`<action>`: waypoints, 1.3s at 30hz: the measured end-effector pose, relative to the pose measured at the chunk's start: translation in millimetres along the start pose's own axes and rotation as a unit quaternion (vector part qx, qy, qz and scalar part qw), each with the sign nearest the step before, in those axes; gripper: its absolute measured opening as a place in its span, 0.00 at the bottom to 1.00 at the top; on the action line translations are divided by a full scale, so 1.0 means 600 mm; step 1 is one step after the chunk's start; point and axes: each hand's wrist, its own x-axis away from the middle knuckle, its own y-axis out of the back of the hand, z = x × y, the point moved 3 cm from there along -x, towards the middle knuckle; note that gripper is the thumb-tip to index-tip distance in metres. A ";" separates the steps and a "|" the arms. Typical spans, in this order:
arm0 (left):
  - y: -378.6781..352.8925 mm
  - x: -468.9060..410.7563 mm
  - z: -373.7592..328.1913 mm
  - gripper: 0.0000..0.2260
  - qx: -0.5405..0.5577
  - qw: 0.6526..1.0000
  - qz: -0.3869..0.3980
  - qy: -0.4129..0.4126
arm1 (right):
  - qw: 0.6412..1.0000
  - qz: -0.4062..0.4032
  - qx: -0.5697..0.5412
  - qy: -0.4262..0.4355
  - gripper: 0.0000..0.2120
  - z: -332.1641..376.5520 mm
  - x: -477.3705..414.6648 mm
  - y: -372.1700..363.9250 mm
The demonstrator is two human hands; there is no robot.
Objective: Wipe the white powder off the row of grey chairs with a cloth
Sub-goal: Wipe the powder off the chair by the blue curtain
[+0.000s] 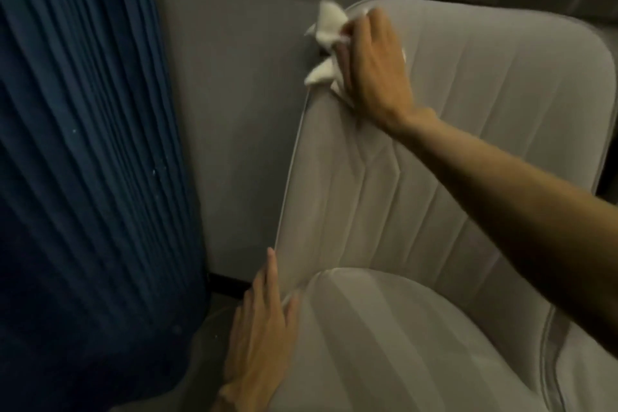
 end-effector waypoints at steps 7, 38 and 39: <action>-0.002 0.005 0.003 0.37 0.001 0.999 -0.046 -0.018 | 0.995 0.049 -0.080 0.043 0.12 0.076 0.126 -0.026; 0.021 0.042 0.032 0.30 -0.029 0.995 0.008 0.090 | 0.972 0.183 -0.082 0.123 0.11 0.166 0.300 -0.047; 0.024 0.048 0.036 0.29 -0.031 0.995 0.018 0.094 | 0.983 0.142 -0.078 0.083 0.12 0.151 0.269 -0.046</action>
